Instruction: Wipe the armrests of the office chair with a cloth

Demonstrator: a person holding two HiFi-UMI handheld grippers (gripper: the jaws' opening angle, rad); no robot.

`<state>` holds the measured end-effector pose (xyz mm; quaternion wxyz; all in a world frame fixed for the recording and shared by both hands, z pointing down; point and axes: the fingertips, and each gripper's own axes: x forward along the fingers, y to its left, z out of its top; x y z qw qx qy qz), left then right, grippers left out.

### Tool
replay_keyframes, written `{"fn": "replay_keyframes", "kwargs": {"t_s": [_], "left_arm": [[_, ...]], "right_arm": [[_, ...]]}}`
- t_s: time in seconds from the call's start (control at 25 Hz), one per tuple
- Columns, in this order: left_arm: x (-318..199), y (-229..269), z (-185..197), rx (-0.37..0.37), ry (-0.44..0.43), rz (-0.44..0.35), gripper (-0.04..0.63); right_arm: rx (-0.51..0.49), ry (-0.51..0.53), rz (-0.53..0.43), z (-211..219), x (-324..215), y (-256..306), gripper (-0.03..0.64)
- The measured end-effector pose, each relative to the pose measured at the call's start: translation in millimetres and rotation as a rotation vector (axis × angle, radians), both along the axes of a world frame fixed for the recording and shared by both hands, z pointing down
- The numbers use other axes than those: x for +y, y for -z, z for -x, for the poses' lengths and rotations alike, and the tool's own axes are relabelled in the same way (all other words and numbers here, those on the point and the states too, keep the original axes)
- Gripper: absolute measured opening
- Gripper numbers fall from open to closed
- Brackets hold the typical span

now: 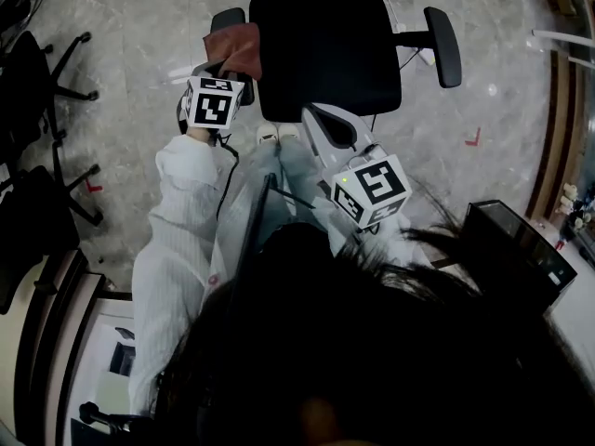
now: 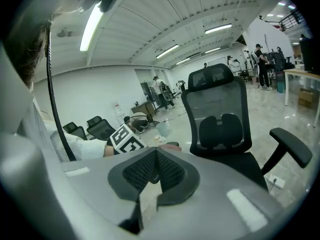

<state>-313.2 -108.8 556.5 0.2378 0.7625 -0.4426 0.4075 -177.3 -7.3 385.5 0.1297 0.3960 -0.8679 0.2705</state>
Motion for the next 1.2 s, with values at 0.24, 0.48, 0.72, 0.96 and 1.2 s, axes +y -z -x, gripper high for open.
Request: {"fn": "replay_keyframes", "kwargs": {"t_s": [0.24, 0.48, 0.72, 0.96, 1.2], "left_arm": [[-95, -36, 38, -0.037, 0.01, 0.012, 0.025], [-121, -43, 34, -0.057, -0.01, 0.035, 0.025], [-87, -39, 36, -0.08, -0.045, 0.046, 0.025], [-20, -25, 26, -0.075, -0.071, 0.057, 0.025], [63, -2, 2, -0.077, -0.087, 0.057, 0.025]], "right_arm": [[0.018, -0.072, 0.09, 14, -29, -47, -0.002], [0.027, -0.112, 0.092, 3, -41, -50, -0.002], [0.014, -0.098, 0.078, 7, -37, -44, -0.001], [-0.008, -0.052, 0.018, 14, -31, -22, -0.002], [-0.032, -0.008, -0.031, 11, 4, 8, -0.002]]}}
